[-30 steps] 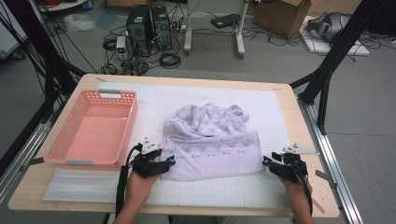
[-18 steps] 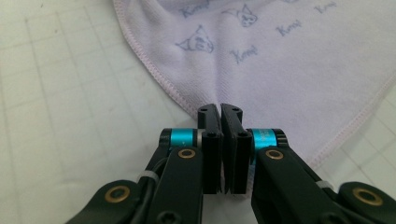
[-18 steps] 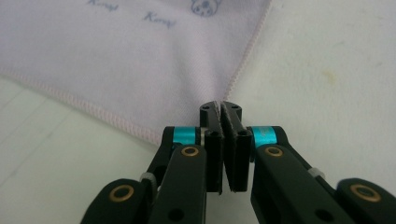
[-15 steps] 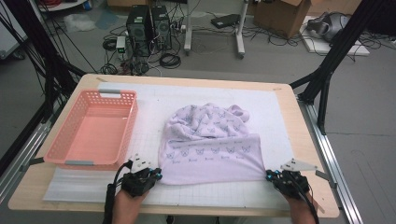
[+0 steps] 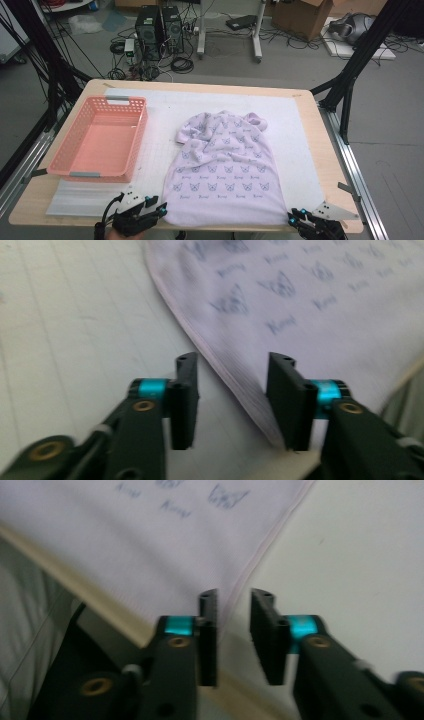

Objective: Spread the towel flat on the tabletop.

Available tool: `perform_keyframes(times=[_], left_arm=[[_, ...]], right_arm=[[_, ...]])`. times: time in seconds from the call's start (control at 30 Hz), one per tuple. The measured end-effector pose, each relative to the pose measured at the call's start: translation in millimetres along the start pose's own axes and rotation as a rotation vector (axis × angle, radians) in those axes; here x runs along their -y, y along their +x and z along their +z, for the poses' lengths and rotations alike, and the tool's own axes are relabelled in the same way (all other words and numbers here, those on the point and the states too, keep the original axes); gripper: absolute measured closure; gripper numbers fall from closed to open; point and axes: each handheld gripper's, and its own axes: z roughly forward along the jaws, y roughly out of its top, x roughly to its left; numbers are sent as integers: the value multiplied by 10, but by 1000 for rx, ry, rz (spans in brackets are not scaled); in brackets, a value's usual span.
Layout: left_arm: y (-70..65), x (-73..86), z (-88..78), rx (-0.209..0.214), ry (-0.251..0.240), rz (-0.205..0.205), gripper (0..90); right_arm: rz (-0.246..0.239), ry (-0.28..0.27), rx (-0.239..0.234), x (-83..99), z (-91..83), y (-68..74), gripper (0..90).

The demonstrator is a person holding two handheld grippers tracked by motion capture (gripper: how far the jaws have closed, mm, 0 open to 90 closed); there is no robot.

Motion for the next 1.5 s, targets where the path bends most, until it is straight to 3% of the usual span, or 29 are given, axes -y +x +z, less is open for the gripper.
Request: perform_keyframes(times=[0.1,0.2,0.23,0.27,0.3,0.33,0.37,0.4,0.47,0.67,0.73,0.8,0.87,0.9,0.97,1.07,1.1,1.13,1.17,1.2,1.23,1.27,1.3,1.37,1.5], left_arm=[[48,-100,116,5,-18,-8,491],[14,-120,262,23,21,1,498],[-23,-107,274,3,12,36,511],[-54,-91,276,-13,10,61,589],[-71,-76,265,-30,11,83,654],[-64,-72,244,-15,21,80,781],[-60,-72,224,-6,33,65,849],[-68,-69,204,-2,39,70,857],[-92,-55,145,8,55,79,862],[-142,46,-125,74,44,53,861],[-155,67,-140,94,31,53,841],[-132,47,-99,63,14,60,759],[-74,-15,-29,36,-9,37,552],[-47,-47,11,34,-22,24,517],[-22,-113,114,23,-19,10,495],[-34,-175,289,23,17,23,485],[-48,-177,344,26,35,29,501],[-76,-170,367,0,27,60,543],[-95,-166,372,-30,27,91,644],[-94,-164,369,-26,27,92,737],[-96,-163,358,-17,35,79,815],[-110,-158,350,-23,35,85,836],[-124,-150,330,-29,41,98,842],[-133,-112,263,-24,49,91,846],[-156,50,34,21,62,74,846]], right_arm=[[33,-46,25,-119,71,-89,605],[39,-31,31,-220,227,-139,600],[40,-20,28,-242,277,-135,607],[31,-9,29,-254,321,-129,637],[20,6,27,-255,359,-121,672],[2,0,41,-247,371,-106,736],[1,-3,23,-241,365,-105,861],[4,0,4,-233,355,-98,876],[-11,10,17,-221,318,-63,886],[-23,15,-14,-73,67,40,888],[-18,13,-29,-21,-8,71,887],[-22,21,-12,-2,-23,75,858],[5,12,5,-19,11,35,679],[16,4,8,-38,34,10,630],[19,-8,17,-89,91,-14,610],[2,-3,38,-198,233,-25,566],[0,-4,39,-222,268,-29,564],[3,-2,43,-249,314,-29,568],[3,2,45,-270,361,-34,597],[2,13,52,-280,405,-37,621],[10,3,52,-281,412,-37,703],[19,5,35,-278,403,-38,841],[13,4,19,-269,394,-35,864],[-2,17,23,-231,336,4,875],[-17,25,-21,-101,180,48,878]])
